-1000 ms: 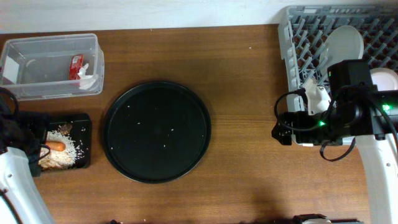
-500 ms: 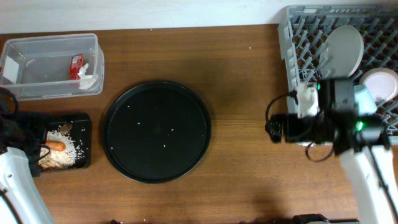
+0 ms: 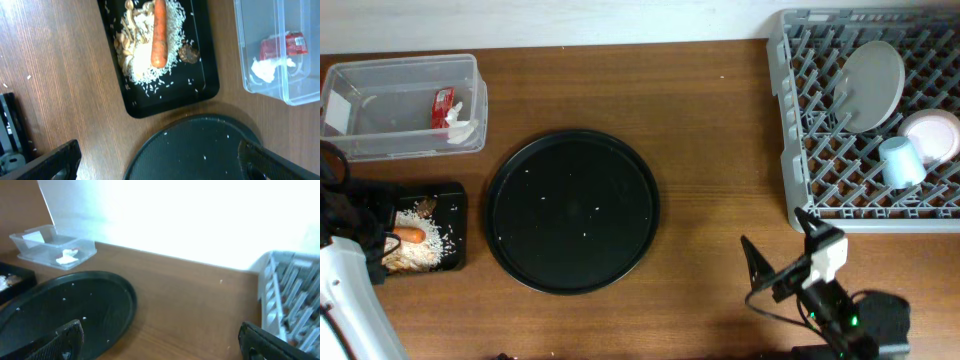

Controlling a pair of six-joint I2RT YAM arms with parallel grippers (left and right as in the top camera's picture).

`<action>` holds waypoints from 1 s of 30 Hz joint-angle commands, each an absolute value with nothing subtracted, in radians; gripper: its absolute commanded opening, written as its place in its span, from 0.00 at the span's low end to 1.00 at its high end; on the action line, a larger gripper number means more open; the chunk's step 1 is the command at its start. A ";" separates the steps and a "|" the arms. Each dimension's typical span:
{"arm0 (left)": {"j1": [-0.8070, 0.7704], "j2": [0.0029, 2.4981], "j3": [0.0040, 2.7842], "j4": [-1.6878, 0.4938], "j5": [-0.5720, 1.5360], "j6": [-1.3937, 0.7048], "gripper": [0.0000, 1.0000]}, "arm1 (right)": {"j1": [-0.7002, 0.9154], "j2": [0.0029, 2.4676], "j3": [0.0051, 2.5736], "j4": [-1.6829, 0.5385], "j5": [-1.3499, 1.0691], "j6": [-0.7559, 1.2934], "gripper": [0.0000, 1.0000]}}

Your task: Sort waste into correct bins and load items into the dishwasher rack

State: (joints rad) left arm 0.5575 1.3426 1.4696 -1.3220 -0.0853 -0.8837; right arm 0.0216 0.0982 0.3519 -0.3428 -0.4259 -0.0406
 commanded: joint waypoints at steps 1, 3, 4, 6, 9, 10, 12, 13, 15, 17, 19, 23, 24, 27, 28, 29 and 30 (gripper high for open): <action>0.561 1.336 1.471 -1.322 -0.093 -0.893 0.99 | 0.026 0.014 0.276 -0.299 -0.433 -0.128 0.98; 0.561 1.336 1.471 -1.322 -0.093 -0.893 0.99 | 0.014 0.012 0.253 -0.262 -0.419 -0.127 0.98; 0.561 1.336 1.471 -1.322 -0.093 -0.893 0.99 | 0.011 0.011 0.241 -0.237 -0.409 -0.127 0.98; 0.561 1.336 1.471 -1.322 -0.093 -0.893 0.99 | 0.011 0.010 0.204 -0.149 -0.388 -0.127 0.98; 0.561 1.336 1.471 -1.322 -0.093 -0.893 0.99 | 0.011 0.004 0.143 -0.038 -0.360 -0.127 0.98; 0.561 1.336 1.471 -1.322 -0.093 -0.893 0.99 | 0.011 0.004 0.114 0.009 -0.349 -0.127 0.98; 0.561 1.336 1.471 -1.322 -0.093 -0.893 0.99 | 0.011 0.004 0.055 0.092 -0.335 -0.126 0.98; 0.561 1.336 1.471 -1.322 -0.093 -0.894 0.99 | 0.012 0.004 0.031 0.122 -0.324 -0.123 0.98; 0.561 1.336 1.471 -1.322 -0.093 -0.893 0.99 | 0.012 0.004 0.006 0.145 -0.296 -0.123 0.98; 0.561 1.336 1.471 -1.322 -0.093 -0.893 1.00 | 0.013 0.004 0.006 0.137 -0.251 -0.123 0.99; 0.561 1.336 1.471 -1.322 -0.093 -0.893 0.99 | 0.013 0.004 0.006 0.124 -0.196 -0.123 0.98; 0.561 1.336 1.471 -1.322 -0.093 -0.893 0.99 | 0.013 0.004 0.006 0.007 -0.096 -0.123 0.98; 0.561 1.336 1.471 -1.322 -0.093 -0.893 0.99 | 0.013 0.004 0.006 -0.054 -0.079 -0.123 0.98; 0.561 1.336 1.471 -1.322 -0.093 -0.893 0.99 | 0.014 0.004 0.006 -0.079 -0.039 -0.123 0.98; 0.561 1.336 1.471 -1.322 -0.093 -0.893 0.99 | 0.014 0.004 0.006 -0.079 -0.031 -0.123 0.98; 0.561 1.336 1.471 -1.322 -0.094 -0.893 0.99 | 0.014 0.004 0.006 -0.079 -0.031 -0.123 0.98; 0.561 1.336 1.471 -1.322 -0.093 -0.893 0.99 | 0.014 0.004 0.006 -0.079 -0.033 -0.123 0.98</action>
State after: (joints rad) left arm 0.5579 1.3426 1.4696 -1.3212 -0.0856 -0.8833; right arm 0.0166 0.0147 0.0105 -0.0677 -0.0814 -0.1272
